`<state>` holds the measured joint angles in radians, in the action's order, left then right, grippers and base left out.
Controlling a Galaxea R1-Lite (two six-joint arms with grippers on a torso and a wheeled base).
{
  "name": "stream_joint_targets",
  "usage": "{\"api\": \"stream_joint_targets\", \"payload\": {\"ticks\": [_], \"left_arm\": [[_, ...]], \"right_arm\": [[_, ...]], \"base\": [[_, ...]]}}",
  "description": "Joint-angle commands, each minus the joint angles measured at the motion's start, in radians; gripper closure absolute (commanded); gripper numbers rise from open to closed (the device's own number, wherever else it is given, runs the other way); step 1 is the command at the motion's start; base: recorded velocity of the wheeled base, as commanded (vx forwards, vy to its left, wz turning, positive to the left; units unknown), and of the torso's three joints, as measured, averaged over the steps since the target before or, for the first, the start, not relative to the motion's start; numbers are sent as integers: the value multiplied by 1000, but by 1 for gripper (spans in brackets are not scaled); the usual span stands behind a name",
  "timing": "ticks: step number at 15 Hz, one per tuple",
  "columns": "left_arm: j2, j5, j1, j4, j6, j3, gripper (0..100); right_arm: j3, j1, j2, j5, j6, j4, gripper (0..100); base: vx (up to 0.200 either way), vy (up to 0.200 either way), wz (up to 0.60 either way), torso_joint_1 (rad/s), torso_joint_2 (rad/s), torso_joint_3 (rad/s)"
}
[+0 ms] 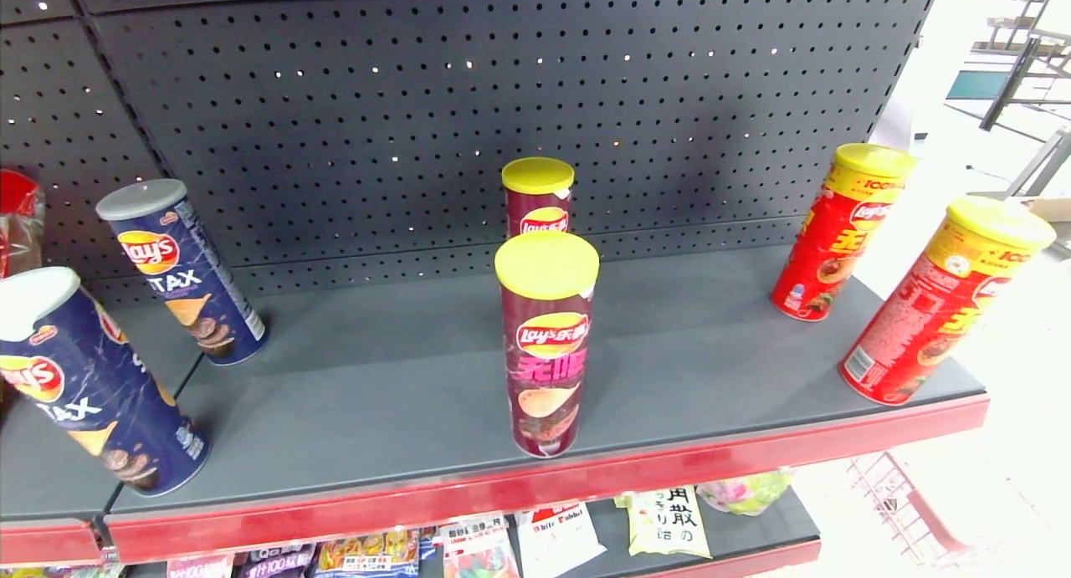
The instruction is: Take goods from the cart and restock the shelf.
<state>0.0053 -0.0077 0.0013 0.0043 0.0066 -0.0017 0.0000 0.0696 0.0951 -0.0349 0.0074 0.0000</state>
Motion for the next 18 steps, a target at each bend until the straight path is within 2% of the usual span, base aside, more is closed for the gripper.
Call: {"api": "stream_joint_targets", "payload": {"ticks": [1, 5, 8, 18], "left_arm": [[-1, 0, 0, 0, 0, 0, 0], [-1, 0, 0, 0, 0, 0, 0], [-1, 0, 0, 0, 0, 0, 0], [-1, 0, 0, 0, 0, 0, 0]], "right_arm": [[0, -1, 0, 0, 0, 0, 0], [0, -1, 0, 0, 0, 0, 0], [0, 1, 0, 0, 0, 0, 0], [0, -1, 0, 0, 0, 0, 0]], "base": [[0, 0, 0, 0, 0, 0], [0, 0, 0, 0, 0, 0], [0, 0, 600, 2, 4, 7], [0, 0, 0, 0, 0, 0]]}}
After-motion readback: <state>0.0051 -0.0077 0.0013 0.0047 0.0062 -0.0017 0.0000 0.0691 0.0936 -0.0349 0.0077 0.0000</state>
